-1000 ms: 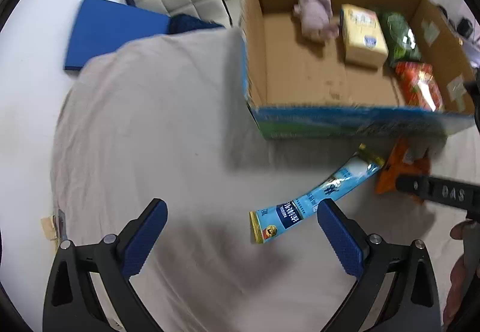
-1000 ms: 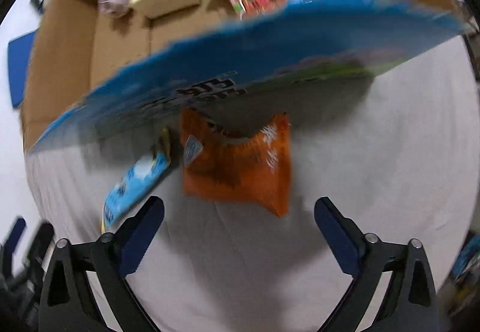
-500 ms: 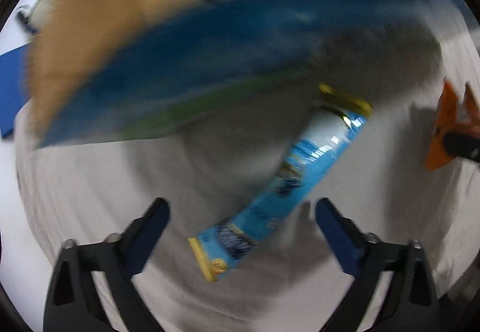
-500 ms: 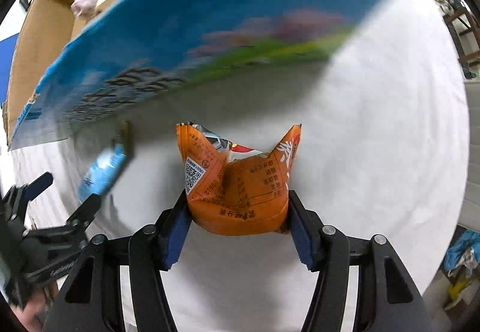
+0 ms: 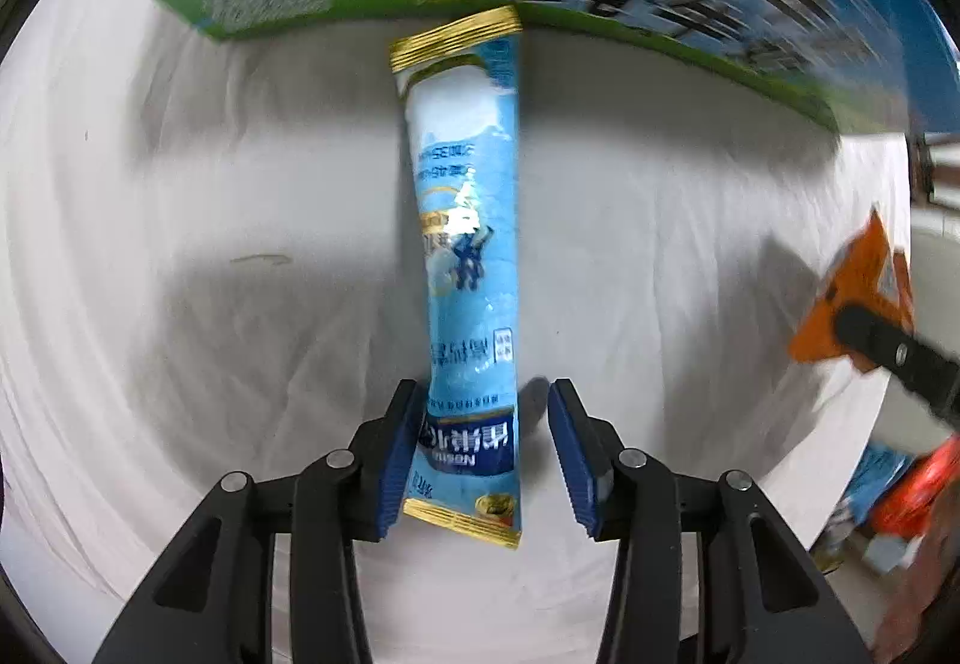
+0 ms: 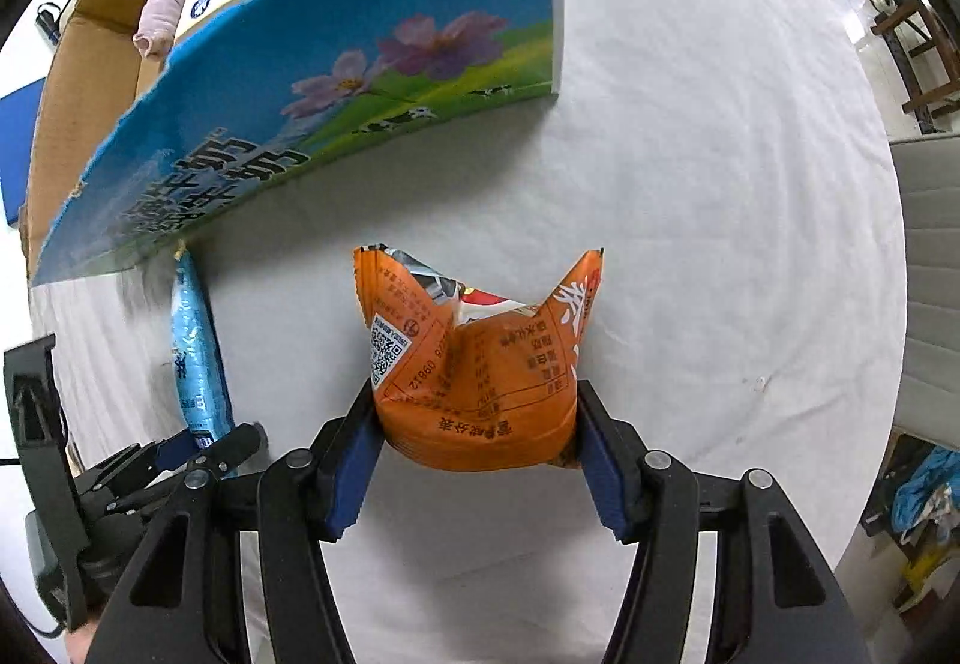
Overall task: Organize soft objects
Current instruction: 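Grasp the orange snack bag with the right tool while the left grasps the blue milk stick, then lower the blue stick and orange bag into the box and open both tools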
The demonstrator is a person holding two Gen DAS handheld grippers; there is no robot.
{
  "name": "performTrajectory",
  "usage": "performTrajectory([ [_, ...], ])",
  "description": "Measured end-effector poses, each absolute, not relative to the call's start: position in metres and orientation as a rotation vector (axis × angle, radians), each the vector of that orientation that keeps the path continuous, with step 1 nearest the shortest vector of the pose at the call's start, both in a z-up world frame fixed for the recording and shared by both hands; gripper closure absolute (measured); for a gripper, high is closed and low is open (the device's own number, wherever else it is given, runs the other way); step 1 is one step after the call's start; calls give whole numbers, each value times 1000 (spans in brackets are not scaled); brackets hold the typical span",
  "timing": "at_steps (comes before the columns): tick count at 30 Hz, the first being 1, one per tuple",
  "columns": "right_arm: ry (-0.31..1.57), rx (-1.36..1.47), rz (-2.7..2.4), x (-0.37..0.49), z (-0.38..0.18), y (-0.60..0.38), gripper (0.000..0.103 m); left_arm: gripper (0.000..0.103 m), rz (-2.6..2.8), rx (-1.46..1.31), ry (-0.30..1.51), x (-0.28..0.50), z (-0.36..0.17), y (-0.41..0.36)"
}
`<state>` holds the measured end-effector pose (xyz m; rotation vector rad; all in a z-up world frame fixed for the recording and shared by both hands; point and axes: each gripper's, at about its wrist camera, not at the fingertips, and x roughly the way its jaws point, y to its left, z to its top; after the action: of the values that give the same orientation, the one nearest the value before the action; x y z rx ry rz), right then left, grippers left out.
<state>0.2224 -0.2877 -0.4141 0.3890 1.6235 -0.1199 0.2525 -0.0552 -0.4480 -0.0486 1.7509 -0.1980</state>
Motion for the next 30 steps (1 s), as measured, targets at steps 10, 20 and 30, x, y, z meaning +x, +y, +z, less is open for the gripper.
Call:
performTrajectory([
  [10, 1652, 331, -93, 240, -439, -268, 40, 74, -108, 36, 1625, 271, -445, -76],
  [20, 1620, 235, -30, 232, -427, -239, 40, 91, -147, -114, 1572, 219, -427, -81],
  [30, 1581, 248, 35, 212, -403, -223, 41, 91, -155, -174, 1500, 169, -385, -61],
])
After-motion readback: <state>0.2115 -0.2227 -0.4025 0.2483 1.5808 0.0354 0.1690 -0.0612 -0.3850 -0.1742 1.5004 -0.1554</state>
